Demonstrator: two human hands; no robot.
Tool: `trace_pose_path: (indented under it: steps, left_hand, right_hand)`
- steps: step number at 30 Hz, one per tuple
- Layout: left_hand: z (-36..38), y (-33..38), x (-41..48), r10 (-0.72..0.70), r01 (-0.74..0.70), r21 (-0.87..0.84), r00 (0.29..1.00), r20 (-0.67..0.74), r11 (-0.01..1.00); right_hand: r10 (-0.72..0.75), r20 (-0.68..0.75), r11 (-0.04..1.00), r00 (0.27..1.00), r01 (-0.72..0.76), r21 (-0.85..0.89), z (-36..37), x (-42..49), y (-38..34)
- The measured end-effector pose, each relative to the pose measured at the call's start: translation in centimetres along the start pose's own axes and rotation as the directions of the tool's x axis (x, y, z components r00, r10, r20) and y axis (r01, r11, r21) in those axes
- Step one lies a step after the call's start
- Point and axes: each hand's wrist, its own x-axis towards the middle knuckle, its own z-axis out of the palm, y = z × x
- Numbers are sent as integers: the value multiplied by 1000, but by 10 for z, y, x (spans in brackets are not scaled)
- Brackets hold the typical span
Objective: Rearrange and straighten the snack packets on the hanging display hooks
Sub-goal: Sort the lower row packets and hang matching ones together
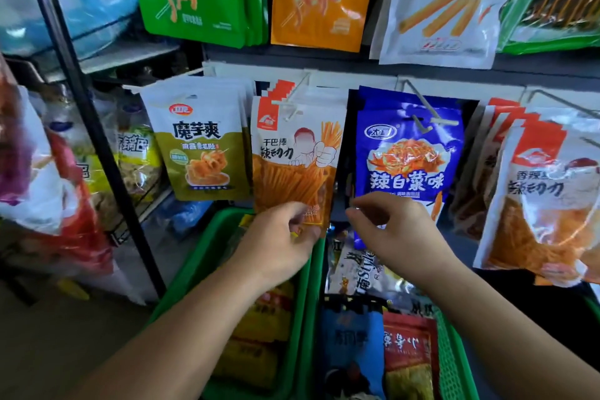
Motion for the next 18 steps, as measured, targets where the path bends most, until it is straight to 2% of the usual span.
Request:
trace_pose_path:
  steps: [12,18]
  left_hand:
    - [10,3,5,-13,13,-7,999,36,1000]
    - [29,16,11,15,-12,-55,998,69,998]
  right_hand:
    - [-6,-15,1000,1000,6,-3,1,-1,11]
    - [67,-44,992,997,-72,-104,-24,-3,23]
